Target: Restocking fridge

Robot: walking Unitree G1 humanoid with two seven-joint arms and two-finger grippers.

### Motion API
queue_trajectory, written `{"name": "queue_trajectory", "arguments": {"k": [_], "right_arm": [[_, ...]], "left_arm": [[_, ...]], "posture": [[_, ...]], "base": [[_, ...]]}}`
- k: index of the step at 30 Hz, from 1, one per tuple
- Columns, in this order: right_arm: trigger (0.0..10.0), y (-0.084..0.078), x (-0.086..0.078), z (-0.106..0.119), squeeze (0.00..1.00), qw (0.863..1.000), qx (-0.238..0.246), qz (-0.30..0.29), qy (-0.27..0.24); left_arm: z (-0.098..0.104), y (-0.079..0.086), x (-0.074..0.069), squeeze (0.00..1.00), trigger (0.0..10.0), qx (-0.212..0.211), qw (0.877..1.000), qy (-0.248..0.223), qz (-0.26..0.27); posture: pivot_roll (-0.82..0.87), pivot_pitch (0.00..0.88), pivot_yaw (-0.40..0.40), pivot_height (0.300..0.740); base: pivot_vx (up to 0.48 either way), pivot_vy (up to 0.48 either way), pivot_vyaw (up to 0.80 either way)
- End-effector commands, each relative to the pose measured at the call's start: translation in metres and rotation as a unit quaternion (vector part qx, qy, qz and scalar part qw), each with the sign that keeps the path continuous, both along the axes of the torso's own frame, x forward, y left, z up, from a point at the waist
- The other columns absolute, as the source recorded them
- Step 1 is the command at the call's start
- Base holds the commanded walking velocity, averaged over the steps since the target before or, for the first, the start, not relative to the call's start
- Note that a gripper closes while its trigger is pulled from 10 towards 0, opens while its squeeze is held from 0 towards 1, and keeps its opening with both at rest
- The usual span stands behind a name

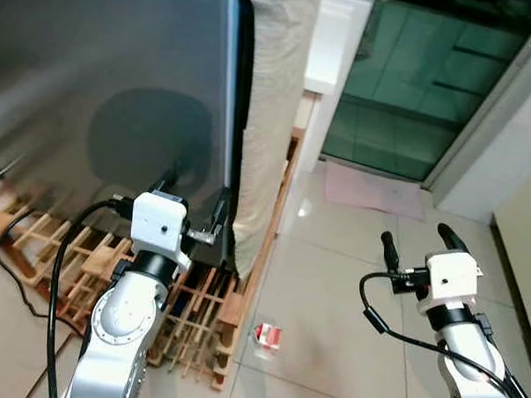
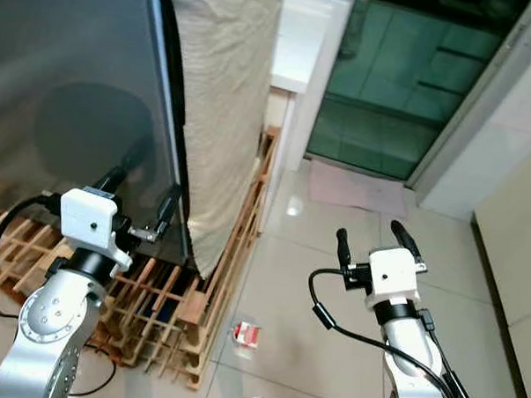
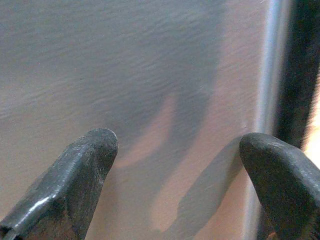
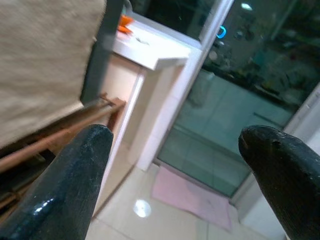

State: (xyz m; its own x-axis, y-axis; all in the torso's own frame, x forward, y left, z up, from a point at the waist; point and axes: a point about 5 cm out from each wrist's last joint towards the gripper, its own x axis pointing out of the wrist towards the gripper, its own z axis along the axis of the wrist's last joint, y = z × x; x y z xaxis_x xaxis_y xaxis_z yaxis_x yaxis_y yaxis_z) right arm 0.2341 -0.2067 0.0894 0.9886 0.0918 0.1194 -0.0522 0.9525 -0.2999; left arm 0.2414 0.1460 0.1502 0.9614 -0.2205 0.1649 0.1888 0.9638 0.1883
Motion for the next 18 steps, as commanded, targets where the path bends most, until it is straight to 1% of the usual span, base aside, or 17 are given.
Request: {"name": "queue_trajectory", "arguments": {"k": [1, 2, 5, 8, 14, 18], "right_arm": [[10.0, -0.0009, 0.0016, 0.0044, 0.0, 1.0, -0.005, 0.0, -0.004], [10.0, -0.001, 0.0018, 0.0047, 0.0, 1.0, -0.006, 0.001, -0.004], [10.0, -0.001, 0.0029, 0.0051, 0.0, 1.0, -0.006, 0.0, -0.002], [10.0, -0.0008, 0.0035, 0.0046, 0.0, 1.0, -0.007, 0.001, 0.0], [10.0, -0.001, 0.004, 0.0035, 0.0, 1.0, -0.009, 0.002, 0.005], [10.0, -0.002, 0.0044, 0.0025, 0.0, 1.0, -0.013, 0.003, 0.007]], "left_arm": [[0.0001, -0.0034, 0.0031, 0.0, 10.0, 0.006, 1.0, 0.004, -0.003], [0.0005, -0.0038, 0.0031, 0.0, 10.0, 0.004, 1.0, 0.004, -0.007], [0.0016, -0.0022, 0.0019, 0.0, 10.0, -0.015, 1.0, 0.0, -0.008], [0.002, -0.0018, 0.0018, 0.0, 10.0, -0.016, 1.0, -0.003, -0.007], [0.0009, -0.0025, 0.0028, 0.0, 10.0, -0.016, 1.0, -0.002, -0.003], [0.0019, -0.0043, 0.0026, 0.0, 10.0, -0.025, 1.0, 0.001, -0.017]], "posture": [[-0.06, 0.0, -0.072, 0.732], [-0.06, 0.0, -0.072, 0.732], [-0.06, 0.0, -0.073, 0.732], [-0.06, 0.0, -0.074, 0.732], [-0.06, 0.0, -0.075, 0.732], [-0.06, 0.0, -0.078, 0.732]], "base": [[0.0, 0.0, 0.0], [0.0, 0.0, 0.0], [0.0, -0.48, 0.0], [0.0, -0.412, 0.0], [0.0, 0.0, 0.0], [0.0, 0.0, 0.0]]}}
